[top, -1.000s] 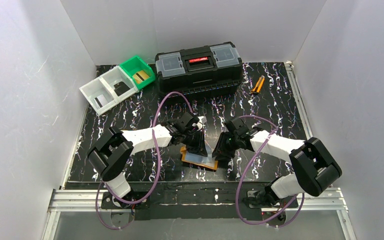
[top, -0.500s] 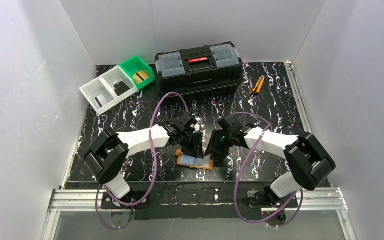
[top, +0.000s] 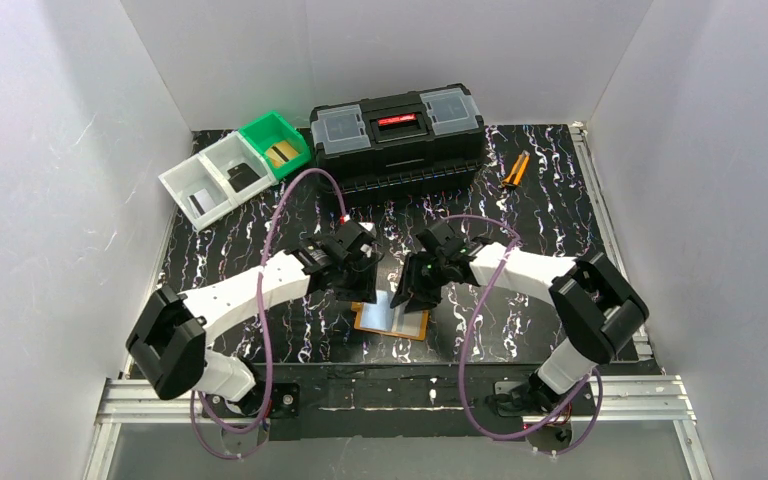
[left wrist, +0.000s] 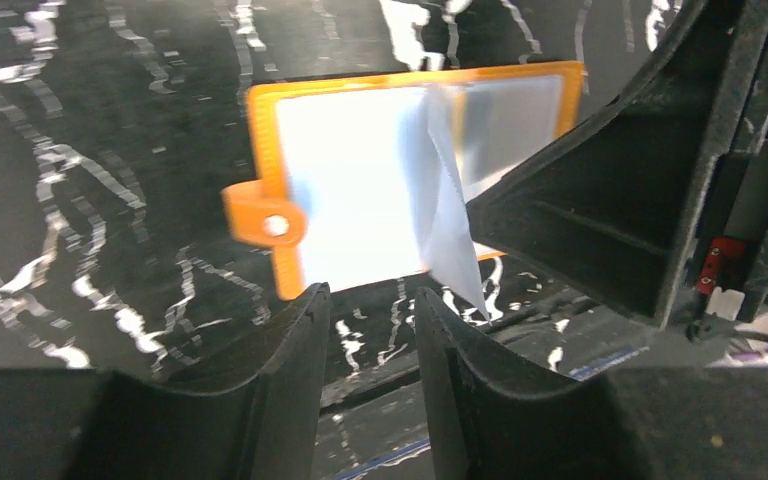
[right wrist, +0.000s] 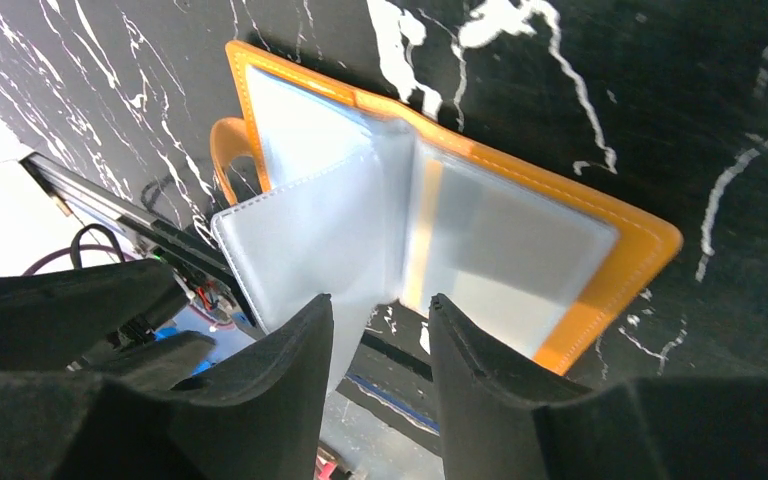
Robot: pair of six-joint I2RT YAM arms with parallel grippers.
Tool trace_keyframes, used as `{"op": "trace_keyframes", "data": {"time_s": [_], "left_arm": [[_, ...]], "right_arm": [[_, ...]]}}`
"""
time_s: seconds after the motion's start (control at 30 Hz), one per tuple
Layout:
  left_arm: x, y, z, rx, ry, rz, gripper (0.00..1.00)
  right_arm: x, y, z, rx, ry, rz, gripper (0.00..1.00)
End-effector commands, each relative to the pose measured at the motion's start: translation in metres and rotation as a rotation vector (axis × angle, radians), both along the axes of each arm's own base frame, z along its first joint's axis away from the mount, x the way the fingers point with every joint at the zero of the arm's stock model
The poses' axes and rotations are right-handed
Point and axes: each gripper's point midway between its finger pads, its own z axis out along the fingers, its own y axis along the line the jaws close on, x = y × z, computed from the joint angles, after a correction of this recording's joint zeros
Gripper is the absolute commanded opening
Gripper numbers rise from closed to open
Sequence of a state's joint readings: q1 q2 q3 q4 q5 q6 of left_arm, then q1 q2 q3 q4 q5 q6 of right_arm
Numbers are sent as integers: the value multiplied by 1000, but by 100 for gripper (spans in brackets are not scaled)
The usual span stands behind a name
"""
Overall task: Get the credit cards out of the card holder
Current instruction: Remove the credit card from the card holder.
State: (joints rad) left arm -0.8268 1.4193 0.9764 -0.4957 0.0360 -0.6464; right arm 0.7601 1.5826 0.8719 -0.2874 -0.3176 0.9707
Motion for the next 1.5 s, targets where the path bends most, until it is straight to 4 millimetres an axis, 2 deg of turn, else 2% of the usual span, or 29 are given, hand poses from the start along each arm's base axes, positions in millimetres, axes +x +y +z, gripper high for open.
{"op": "trace_keyframes", "data": {"time_s": [0.0,0.13,0.23,0.37,0.5,0.67,0.8,0.87,0.9,0.93,1.0,1.07,1.13,1.3,1.47], "left_arm": [[9,45,20,109,-87,108,35],[10,54,31,92,-108,131,35],[8,53,35,74,-102,126,34],[5,44,35,35,-76,106,30],[5,31,32,-1,-44,86,24],[0,8,24,-67,30,31,18],[-4,-9,17,-92,70,-24,18],[-8,-19,13,-86,86,-66,19],[-10,-28,10,-78,88,-99,23],[-12,-42,7,-47,64,-150,33],[-16,-64,-15,82,17,-231,48],[-15,-78,-25,153,-33,-283,56],[-10,-84,-40,253,-63,-303,59],[-8,-82,-61,364,-77,-343,60],[-7,-66,-75,484,-86,-339,59]], "right_arm": [[4,24,8,24,-2,49,48],[4,42,7,19,5,83,48],[2,49,0,14,25,92,47],[-1,49,-10,4,50,90,46],[0,45,-10,-11,42,80,41],[5,35,9,-14,-10,48,40],[9,12,25,-21,-60,-12,41],[8,-5,25,-50,-66,-58,41],[6,-18,23,-69,-71,-88,41],[4,-36,18,-86,-64,-147,41],[0,-76,6,-105,-41,-273,42],[-2,-98,3,-86,-28,-345,43],[-5,-120,0,-80,-36,-401,44],[-7,-129,0,-62,-43,-421,45],[-7,-127,-1,-50,-34,-412,45]]}}
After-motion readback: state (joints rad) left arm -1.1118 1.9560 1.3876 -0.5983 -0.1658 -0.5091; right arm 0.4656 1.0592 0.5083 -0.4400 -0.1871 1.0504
